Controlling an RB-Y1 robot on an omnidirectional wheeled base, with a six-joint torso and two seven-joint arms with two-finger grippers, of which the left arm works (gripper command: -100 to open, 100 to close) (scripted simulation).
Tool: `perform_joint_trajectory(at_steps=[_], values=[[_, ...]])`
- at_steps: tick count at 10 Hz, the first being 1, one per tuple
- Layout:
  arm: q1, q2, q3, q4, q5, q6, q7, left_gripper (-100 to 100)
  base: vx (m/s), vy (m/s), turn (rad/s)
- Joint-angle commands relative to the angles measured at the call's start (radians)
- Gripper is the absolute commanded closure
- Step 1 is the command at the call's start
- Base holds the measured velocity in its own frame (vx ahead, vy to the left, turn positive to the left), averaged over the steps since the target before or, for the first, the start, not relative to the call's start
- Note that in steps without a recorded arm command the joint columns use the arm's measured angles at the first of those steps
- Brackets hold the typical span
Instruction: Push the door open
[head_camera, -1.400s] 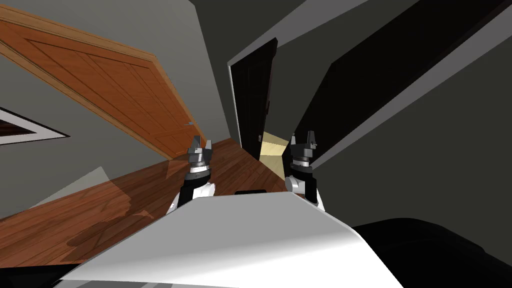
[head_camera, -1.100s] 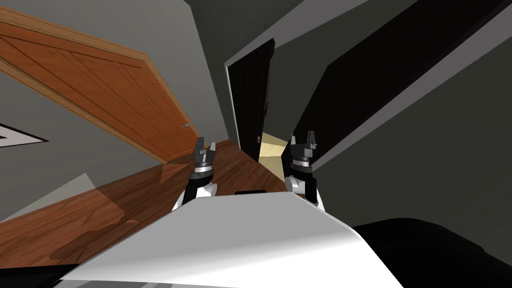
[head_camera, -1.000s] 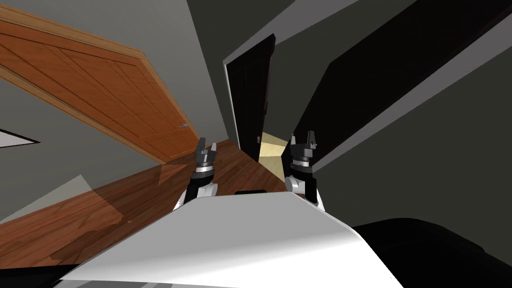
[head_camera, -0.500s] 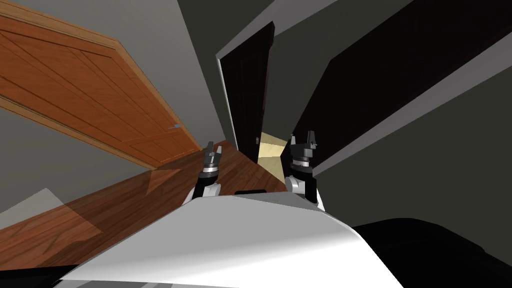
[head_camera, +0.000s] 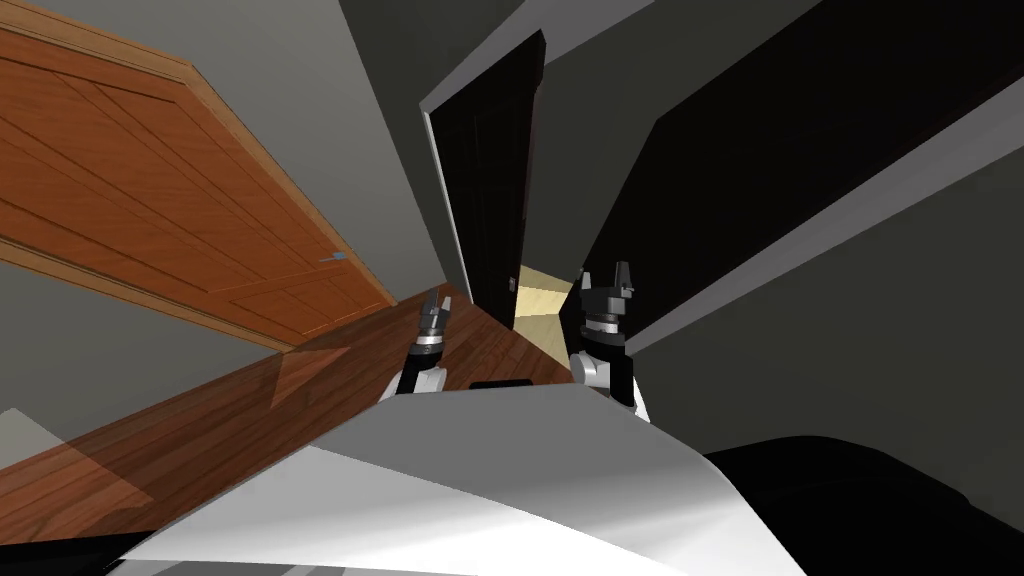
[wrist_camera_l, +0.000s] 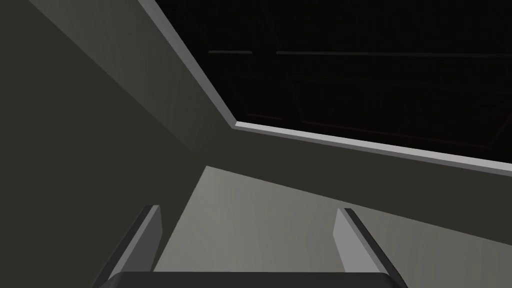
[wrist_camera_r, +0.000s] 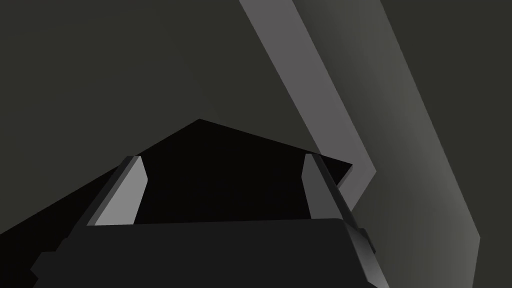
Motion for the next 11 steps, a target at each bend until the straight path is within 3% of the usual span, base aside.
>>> perform_joint_trajectory(at_steps=[1,9,11], values=[[-0.005,0.004,-0.01,0.028,-0.001,-0.003,0.001,-100,0.087,0.003,-0.081],[-0.053,0.018,-0.058,0.219,-0.003,-0.042,0.006,-100,0.097,0.022,-0.086],[-0.06,0.019,-0.065,0.245,-0.003,-0.047,0.006,-100,0.066,0.013,-0.04]])
